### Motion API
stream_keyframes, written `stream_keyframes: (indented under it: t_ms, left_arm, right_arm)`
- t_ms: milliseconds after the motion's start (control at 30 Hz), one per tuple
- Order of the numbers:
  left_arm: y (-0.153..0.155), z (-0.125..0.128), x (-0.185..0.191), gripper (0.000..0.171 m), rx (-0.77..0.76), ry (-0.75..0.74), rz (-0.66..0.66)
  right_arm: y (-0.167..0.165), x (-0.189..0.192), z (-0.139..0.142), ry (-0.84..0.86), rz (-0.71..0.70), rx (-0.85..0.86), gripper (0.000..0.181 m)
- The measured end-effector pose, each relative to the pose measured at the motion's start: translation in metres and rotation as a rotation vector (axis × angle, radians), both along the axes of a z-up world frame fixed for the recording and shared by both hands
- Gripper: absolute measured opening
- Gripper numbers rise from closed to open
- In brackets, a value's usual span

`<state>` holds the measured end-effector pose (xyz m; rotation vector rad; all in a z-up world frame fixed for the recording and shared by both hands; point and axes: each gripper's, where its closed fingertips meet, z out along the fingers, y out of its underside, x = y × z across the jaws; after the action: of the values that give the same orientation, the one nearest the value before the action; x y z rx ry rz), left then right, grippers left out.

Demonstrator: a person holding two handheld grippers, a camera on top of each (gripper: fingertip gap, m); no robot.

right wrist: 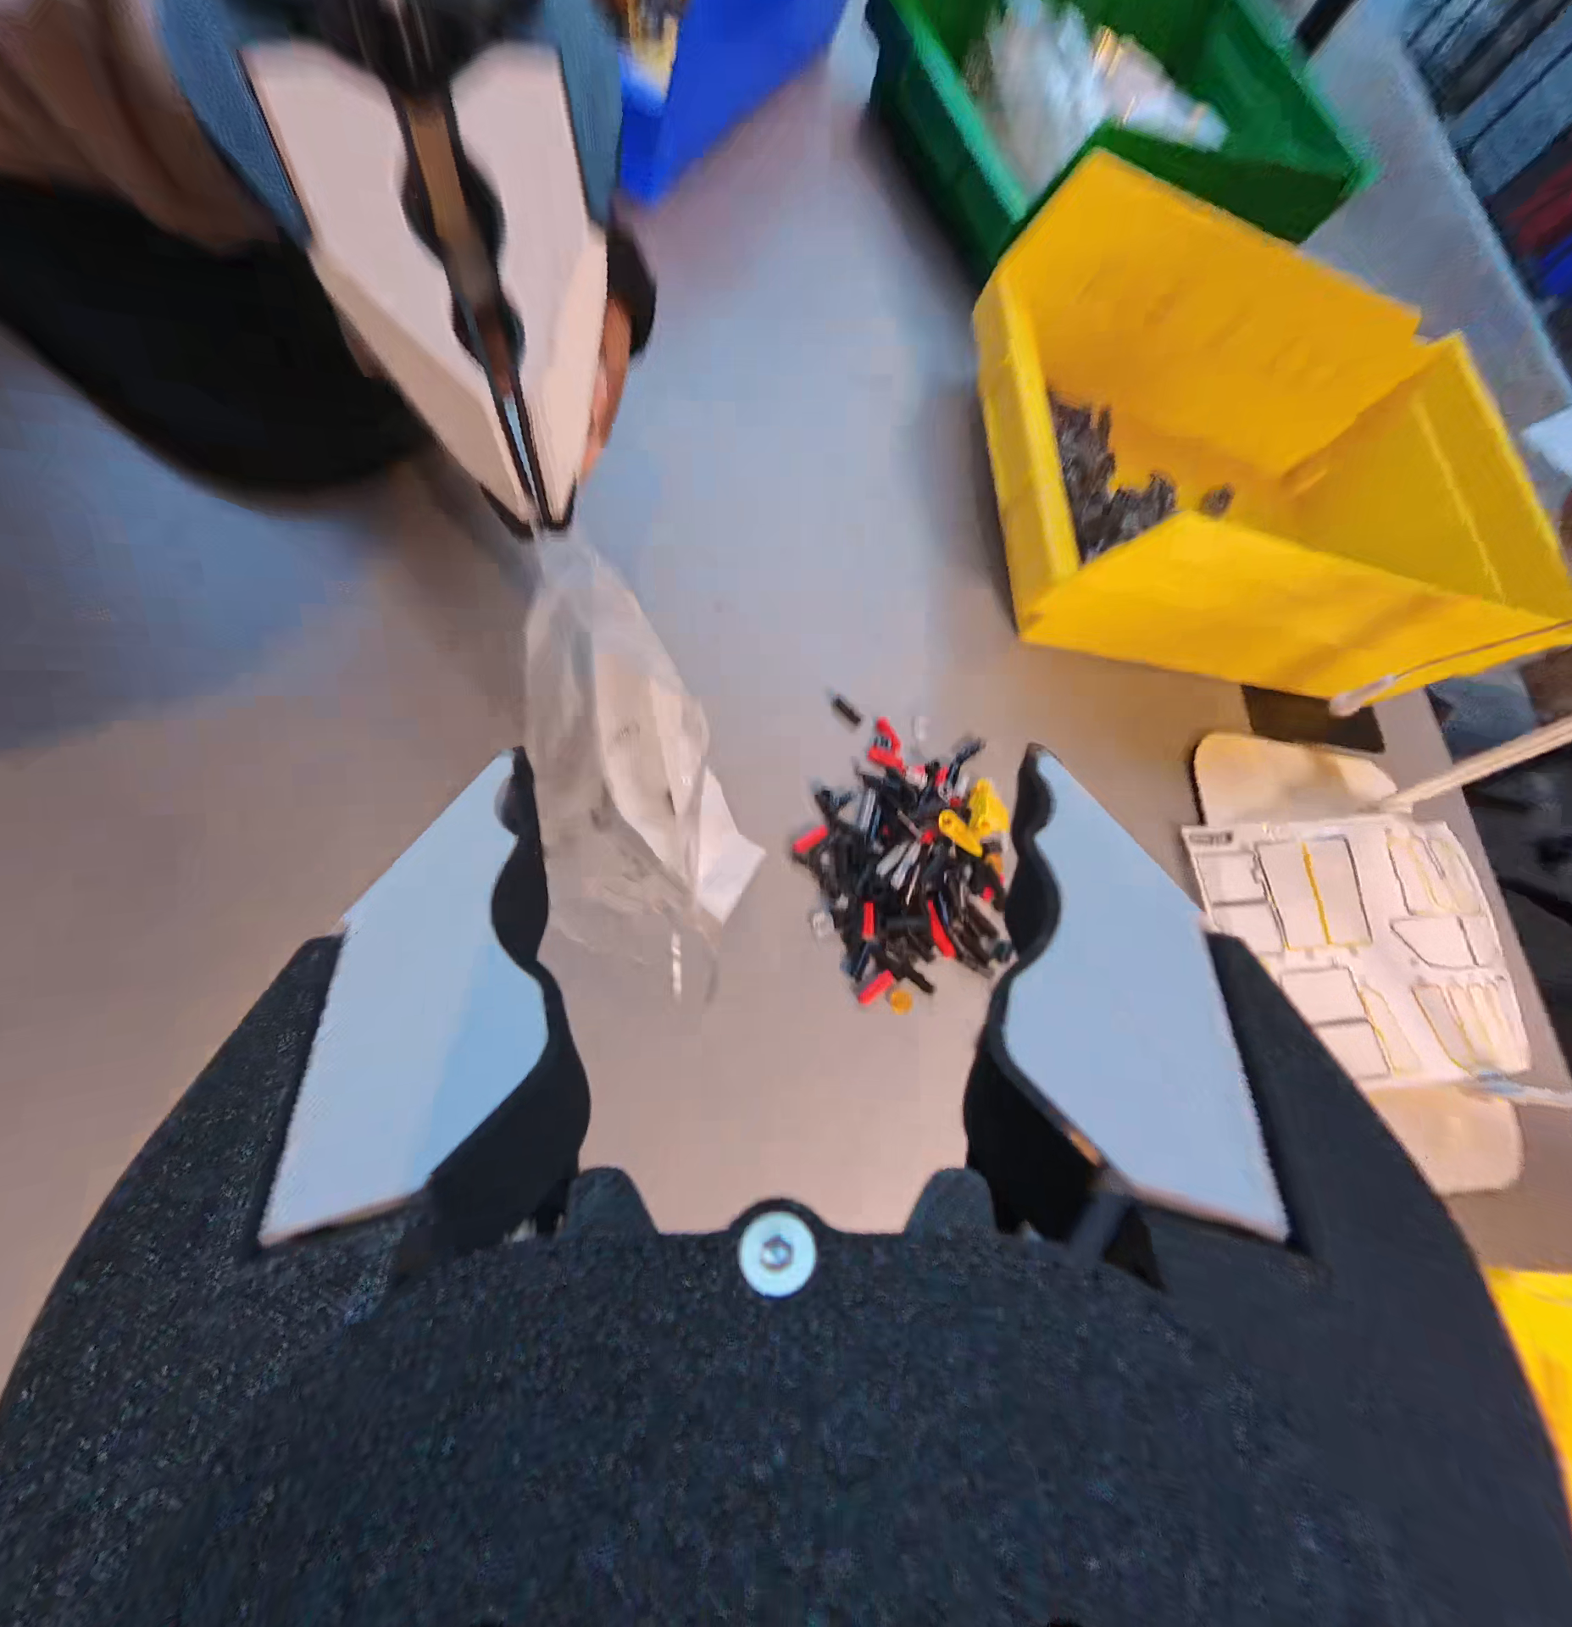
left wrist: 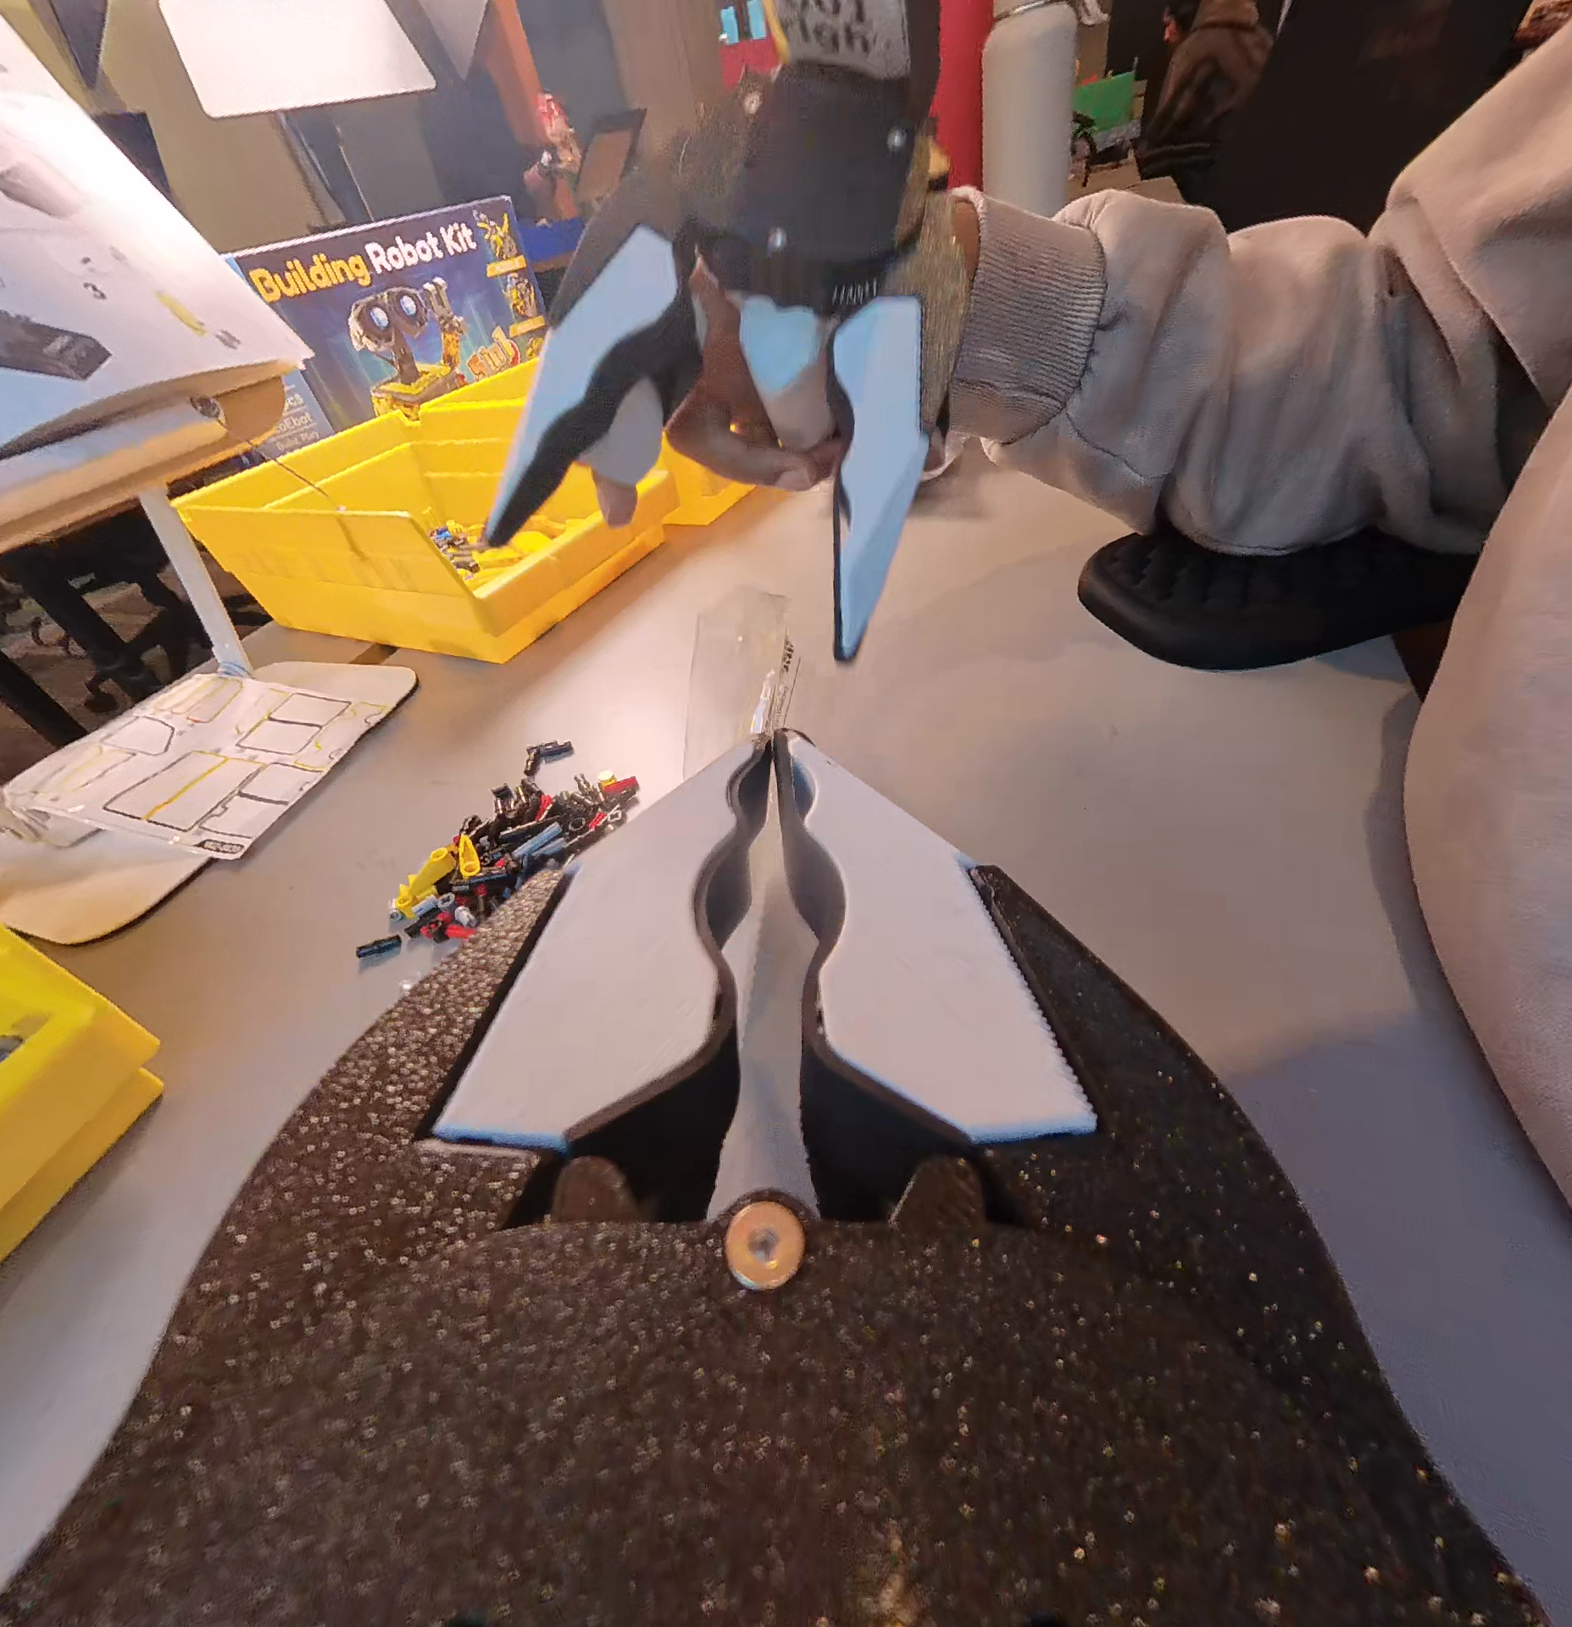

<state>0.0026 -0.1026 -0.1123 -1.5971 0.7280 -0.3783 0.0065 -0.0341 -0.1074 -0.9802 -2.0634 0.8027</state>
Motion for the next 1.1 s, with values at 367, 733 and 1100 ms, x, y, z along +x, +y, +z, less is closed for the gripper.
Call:
stream_keyframes:
  t_ms: [367, 733, 1100]
  left_arm:
    - [0.004, 0.016, -0.033, 0.000, -0.088, -0.237, 0.048]
    - [-0.005, 0.035, -0.056, 0.000, -0.104, -0.405, 0.014]
    - [0.001, 0.010, -0.037, 0.000, -0.193, -0.343, -0.008]
  right_arm:
    - [0.095, 0.003, -0.055, -0.065, -0.290, -0.195, 0.043]
    - [0.088, -0.028, -0.103, -0.252, -0.353, -0.189, 0.025]
    - [0.090, -0.030, -0.108, -0.270, -0.354, -0.190, 0.008]
